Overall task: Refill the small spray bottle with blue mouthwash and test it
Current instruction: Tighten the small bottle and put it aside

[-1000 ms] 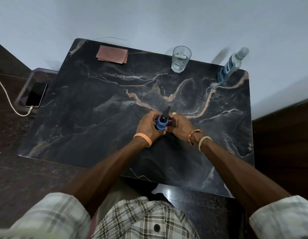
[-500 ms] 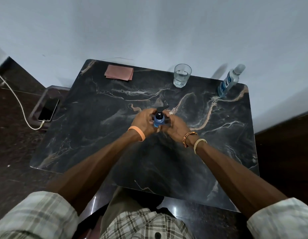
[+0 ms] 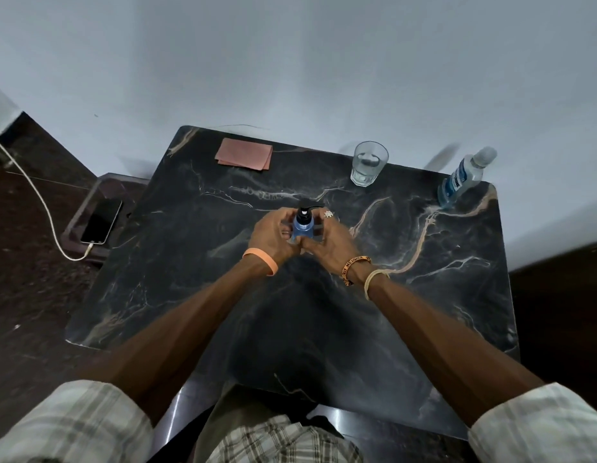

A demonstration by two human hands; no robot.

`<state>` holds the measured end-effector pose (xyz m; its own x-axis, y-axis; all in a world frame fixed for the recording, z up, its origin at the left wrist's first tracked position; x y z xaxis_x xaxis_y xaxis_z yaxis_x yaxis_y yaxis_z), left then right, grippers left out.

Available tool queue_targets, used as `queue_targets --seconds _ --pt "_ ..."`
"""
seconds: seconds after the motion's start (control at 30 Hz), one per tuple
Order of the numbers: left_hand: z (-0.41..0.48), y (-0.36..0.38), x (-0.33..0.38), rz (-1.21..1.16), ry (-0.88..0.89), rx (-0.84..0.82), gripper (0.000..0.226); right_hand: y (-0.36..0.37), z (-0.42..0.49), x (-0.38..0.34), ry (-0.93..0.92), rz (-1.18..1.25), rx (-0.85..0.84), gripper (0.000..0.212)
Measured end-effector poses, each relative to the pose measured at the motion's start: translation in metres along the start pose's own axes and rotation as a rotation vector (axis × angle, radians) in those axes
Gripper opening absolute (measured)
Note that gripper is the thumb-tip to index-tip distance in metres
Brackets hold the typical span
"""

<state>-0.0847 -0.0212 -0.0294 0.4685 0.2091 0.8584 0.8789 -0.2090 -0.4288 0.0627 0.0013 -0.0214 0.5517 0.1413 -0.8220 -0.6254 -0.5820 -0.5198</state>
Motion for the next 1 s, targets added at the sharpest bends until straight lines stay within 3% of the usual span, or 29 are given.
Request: queue_targets --seconds 0.23,0.37,0.63,0.87,1.0 --pt "0.030 -0.025 -0.013 0.265 0.064 0.013 0.048 0.012 0.035 -0.007 0.054 0.102 0.052 0.047" --pt "0.052 -0.044 -0.019 0.164 0.092 -0.054 0.057 0.015 0.056 -0.007 0.083 0.031 0.048 0.057" --pt "0.112 -0.071 -0.023 0.285 0.094 -0.063 0.041 0.009 0.106 -0.008 0.143 0.040 0.125 0.044" --pt "0.167 -0.088 -0.023 0.358 0.182 -0.130 0.052 -0.004 0.155 -0.001 0.181 0.113 0.217 0.041" --pt "0.195 -0.092 -0.026 0.376 0.179 -0.125 0.044 -0.011 0.181 0.005 0.205 0.122 0.264 0.039"
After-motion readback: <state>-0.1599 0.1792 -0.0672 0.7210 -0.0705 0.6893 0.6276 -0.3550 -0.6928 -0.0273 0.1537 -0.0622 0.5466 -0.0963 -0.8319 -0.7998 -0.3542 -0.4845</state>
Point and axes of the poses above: each hand's wrist, its own z-axis towards the middle knuckle, its own y-axis out of the palm, x = y × z, the point moved 2 cm from there along z, towards the middle knuckle, and after that the axes turned 15 degrees about -x, right-handed, at the moved point
